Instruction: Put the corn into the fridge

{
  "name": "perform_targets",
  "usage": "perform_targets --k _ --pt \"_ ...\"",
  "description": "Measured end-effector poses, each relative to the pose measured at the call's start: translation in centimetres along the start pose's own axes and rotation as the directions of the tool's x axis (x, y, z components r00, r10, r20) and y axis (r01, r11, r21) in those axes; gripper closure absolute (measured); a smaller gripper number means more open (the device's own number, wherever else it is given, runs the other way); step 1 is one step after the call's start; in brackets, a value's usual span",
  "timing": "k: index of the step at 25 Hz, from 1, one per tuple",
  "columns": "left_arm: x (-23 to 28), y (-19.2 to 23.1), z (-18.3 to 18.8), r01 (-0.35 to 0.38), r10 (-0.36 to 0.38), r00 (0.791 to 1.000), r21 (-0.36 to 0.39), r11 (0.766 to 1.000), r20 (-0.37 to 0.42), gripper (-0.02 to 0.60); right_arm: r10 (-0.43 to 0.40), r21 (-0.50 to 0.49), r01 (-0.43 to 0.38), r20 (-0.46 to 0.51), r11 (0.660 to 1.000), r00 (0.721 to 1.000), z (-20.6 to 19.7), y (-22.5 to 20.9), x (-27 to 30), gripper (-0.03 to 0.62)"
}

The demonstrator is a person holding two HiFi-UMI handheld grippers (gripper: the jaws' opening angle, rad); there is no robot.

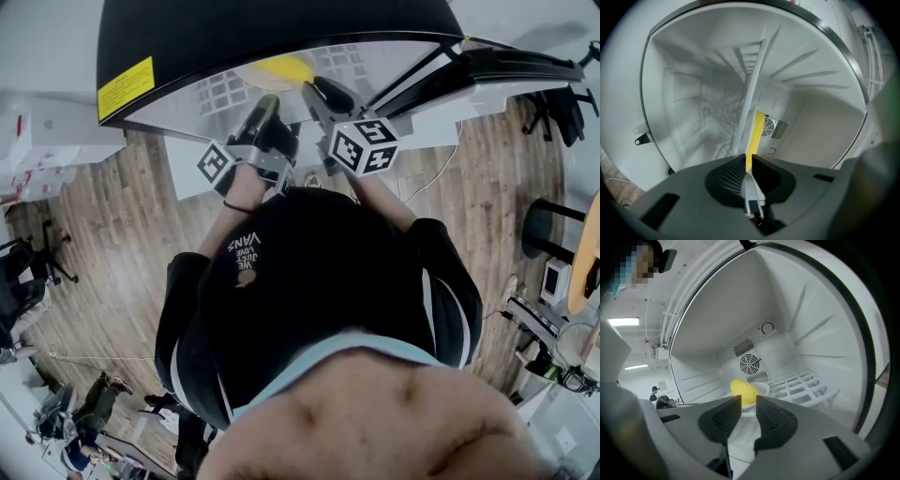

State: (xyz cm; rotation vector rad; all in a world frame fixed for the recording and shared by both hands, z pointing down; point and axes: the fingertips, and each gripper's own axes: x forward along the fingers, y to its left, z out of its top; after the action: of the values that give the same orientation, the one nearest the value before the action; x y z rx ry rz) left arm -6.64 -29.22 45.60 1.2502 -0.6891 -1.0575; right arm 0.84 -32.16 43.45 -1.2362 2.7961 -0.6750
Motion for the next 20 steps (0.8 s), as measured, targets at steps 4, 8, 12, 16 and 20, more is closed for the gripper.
perform_targets --k 4,8,12,16,20 --pt "-0.3 -0.6 0.3 0.015 -0.015 1.0 0.023 1.0 -0.007 0.534 -0.013 -0.004 0.013 0.01 1.0 1.0 0.1 0.3 -0.4 0.508" --pt "-0.5 -1.9 0.4 0.047 -0.043 0.998 0.108 0.993 -0.041 0.534 -0.037 -0.021 0.038 0.024 0.999 0.999 0.3 0.7 -1.1 0.508" --pt "-0.7 -3.3 0.2 0.088 -0.071 0.993 0.196 0.977 -0.091 0.534 -0.057 -0.019 0.058 0.042 0.998 0.997 0.4 1.2 -1.9 0.508" --pt "-1.2 -4.0 -0.1 0.109 -0.071 0.988 0.292 0.95 -0.138 0.534 -0.075 -0.015 0.076 0.061 0.997 0.995 0.4 1.6 -2.7 0.51" --pt "-2.0 -4.6 -0.4 0.113 -0.053 0.984 0.371 0.922 -0.168 0.534 -0.094 -0.013 0.096 0.086 0.995 0.992 0.5 2.5 -3.8 0.538"
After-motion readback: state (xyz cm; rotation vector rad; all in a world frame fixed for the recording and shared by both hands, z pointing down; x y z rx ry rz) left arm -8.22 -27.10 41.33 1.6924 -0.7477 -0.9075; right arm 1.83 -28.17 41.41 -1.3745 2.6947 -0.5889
